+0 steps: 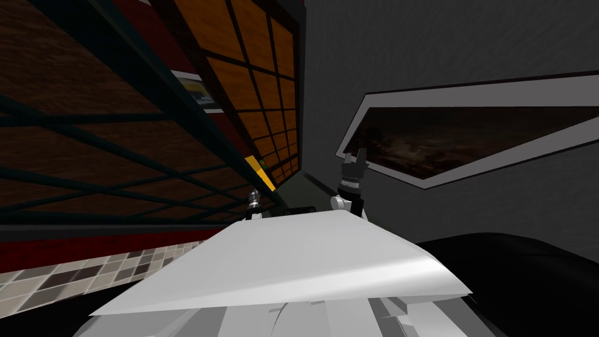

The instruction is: Pull the door open

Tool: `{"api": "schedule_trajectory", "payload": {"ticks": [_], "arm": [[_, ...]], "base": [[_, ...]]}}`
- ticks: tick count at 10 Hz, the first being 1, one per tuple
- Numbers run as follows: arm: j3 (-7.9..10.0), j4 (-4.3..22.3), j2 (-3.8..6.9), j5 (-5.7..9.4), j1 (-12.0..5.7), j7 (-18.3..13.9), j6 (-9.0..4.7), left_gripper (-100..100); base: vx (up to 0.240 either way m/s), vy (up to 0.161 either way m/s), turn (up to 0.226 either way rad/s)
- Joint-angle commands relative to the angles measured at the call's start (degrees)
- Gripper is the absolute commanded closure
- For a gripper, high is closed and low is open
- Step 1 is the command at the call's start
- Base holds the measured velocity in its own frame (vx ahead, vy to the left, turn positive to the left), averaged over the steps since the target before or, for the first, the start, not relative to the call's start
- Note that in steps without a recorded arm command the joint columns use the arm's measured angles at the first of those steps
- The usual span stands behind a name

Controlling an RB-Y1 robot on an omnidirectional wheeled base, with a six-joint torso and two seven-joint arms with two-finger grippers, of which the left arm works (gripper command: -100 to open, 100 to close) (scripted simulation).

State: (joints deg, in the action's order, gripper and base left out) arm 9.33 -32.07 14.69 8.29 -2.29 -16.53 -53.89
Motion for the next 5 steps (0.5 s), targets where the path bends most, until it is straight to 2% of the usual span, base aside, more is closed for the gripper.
{"api": "schedule_trajectory", "payload": {"ticks": [1,2,3,4,5], "arm": [[-0.70,-1.1,-0.16,1.24,-0.26,-2.9,-0.07,100],[-1.09,-1.1,-0.11,2.42,-0.37,-4.4,0.07,100],[-1.09,-1.1,-0.11,2.42,-0.37,-5.4,0.07,100],[-1.47,-1.0,-0.06,3.57,-0.49,-7.4,0.20,100],[-1.07,-1.4,-0.24,3.45,0.36,-8.4,1.63,-100]], "base": [[-0.045,0.016,-0.088],[-0.086,0.025,-0.163],[-0.072,0.020,-0.074],[-0.063,0.010,-0.075],[-0.066,0.020,-0.021]]}}
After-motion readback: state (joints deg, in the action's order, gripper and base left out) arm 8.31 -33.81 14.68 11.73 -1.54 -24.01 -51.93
